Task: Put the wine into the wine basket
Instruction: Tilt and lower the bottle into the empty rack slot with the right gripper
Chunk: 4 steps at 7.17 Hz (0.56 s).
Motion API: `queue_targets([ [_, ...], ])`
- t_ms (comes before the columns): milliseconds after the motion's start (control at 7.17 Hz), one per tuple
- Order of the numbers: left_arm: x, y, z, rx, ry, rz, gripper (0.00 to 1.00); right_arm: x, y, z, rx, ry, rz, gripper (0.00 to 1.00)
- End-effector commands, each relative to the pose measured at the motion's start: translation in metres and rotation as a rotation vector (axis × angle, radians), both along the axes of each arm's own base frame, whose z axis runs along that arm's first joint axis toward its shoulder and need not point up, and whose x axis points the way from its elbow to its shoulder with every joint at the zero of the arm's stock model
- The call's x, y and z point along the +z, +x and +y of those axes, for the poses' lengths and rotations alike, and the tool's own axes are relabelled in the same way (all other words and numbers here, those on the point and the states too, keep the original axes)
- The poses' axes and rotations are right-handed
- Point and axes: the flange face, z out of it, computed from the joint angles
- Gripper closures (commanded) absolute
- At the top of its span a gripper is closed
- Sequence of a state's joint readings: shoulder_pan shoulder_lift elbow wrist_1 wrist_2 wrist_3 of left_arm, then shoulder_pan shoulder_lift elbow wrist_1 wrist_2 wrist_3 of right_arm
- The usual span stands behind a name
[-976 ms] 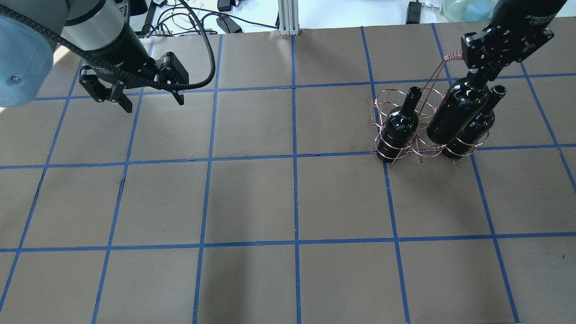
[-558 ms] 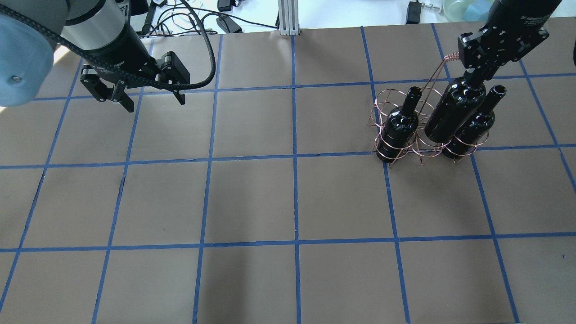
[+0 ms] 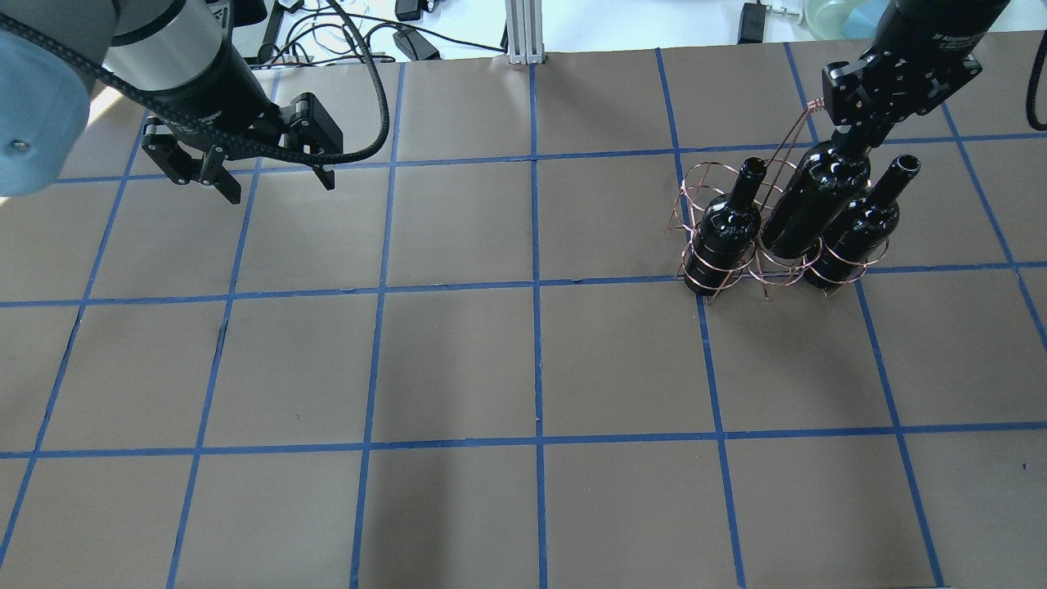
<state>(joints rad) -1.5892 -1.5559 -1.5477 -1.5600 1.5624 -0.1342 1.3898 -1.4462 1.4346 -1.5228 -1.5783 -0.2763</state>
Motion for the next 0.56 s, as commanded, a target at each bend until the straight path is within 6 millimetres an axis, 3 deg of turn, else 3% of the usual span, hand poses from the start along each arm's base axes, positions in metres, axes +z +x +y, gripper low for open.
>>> queue_targets([
  [0,-0.001,-0.001,0.0,-0.001,0.001,0.001,0.0,-0.004,-0.001,-0.002,0.009,0.008,0.006,1.0],
  [418,0.0,0.0,0.0,0.001,0.0,-0.001,0.0,-0.024,-0.001,-0.002,0.009,0.022,-0.001,1.0],
])
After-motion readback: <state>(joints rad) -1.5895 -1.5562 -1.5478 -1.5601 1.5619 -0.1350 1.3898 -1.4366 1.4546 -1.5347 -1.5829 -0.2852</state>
